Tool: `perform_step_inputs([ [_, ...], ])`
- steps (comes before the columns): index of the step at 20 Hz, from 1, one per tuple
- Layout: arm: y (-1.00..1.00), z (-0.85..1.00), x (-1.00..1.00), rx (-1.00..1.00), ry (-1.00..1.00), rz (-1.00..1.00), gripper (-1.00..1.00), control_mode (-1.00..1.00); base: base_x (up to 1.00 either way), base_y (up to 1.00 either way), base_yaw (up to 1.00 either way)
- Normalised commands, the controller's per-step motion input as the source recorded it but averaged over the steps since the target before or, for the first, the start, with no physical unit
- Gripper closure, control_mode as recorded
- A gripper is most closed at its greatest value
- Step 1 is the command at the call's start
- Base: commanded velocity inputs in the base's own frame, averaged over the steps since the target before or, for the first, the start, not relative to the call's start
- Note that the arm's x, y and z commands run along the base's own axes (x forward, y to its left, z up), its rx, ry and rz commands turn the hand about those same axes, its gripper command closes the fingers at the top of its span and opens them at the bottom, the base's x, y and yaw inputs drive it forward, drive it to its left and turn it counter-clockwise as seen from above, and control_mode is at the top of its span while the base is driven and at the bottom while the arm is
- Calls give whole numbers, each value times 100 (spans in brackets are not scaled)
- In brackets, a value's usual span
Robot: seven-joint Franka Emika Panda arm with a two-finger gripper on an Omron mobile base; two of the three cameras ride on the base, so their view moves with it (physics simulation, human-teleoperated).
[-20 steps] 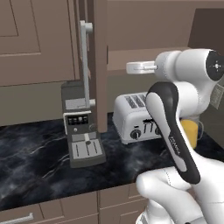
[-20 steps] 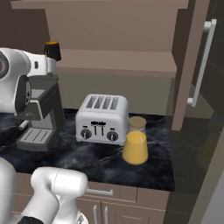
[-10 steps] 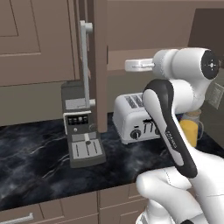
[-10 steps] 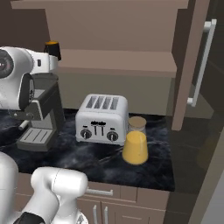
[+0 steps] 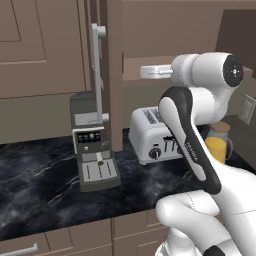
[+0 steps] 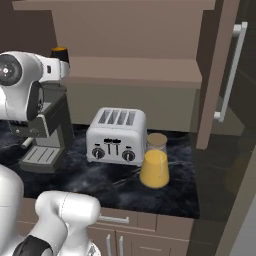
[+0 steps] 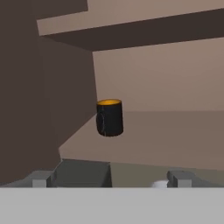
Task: There is a tray on the dining counter. Grab the cup, mug, and pitcher and place them on the tray. The pitcher may be placed next to the tray if it cannot fit the tray.
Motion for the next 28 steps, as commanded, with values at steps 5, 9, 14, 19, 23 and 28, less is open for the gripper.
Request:
perform_step_inputs([
  [5,5,0,25,0,0,0,-100,-100,0,0,0],
  [9,7,0,24,0,0,0,-100,-100,0,0,0],
  [14,6,0,19,0,0,0,-100,-100,0,0,0],
  [19,12,0,21,0,0,0,-100,-100,0,0,0],
  [23,13,0,20,0,0,0,-100,-100,0,0,0],
  [28,7,0,15,0,0,0,-100,-100,0,0,0],
])
